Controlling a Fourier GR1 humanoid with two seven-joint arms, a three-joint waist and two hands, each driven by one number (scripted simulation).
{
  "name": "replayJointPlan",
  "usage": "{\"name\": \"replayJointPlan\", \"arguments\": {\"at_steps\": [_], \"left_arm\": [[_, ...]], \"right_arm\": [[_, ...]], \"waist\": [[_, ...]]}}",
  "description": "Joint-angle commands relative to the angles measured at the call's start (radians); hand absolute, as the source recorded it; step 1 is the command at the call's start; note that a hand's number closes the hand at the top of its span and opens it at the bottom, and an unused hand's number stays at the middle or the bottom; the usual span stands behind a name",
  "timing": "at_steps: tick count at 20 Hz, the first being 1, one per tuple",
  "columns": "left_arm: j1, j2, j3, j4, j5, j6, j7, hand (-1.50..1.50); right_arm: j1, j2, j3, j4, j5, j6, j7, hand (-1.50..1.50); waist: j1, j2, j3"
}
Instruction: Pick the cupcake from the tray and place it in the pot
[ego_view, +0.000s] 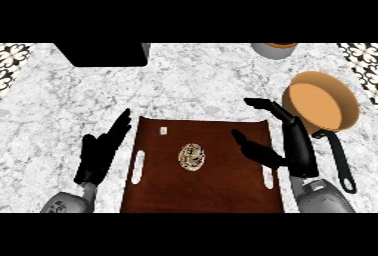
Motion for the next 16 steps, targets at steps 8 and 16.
{"name": "replayJointPlan", "arguments": {"at_steps": [8,16], "left_arm": [[0.026,0.001,0.013,0.057,0.022,-0.076,-0.037,0.00],[0.029,0.025,0.054,0.114,0.051,-0.168,-0.097,0.00]], "right_arm": [[0.147,0.291,0.319,-0.123,0.556,-0.244,0.306,-1.50],[-0.062,0.296,0.308,-0.236,0.555,-0.022,0.850,-1.50]], "waist": [[0.006,-0.003,0.003],[0.024,0.003,0.005]]}}
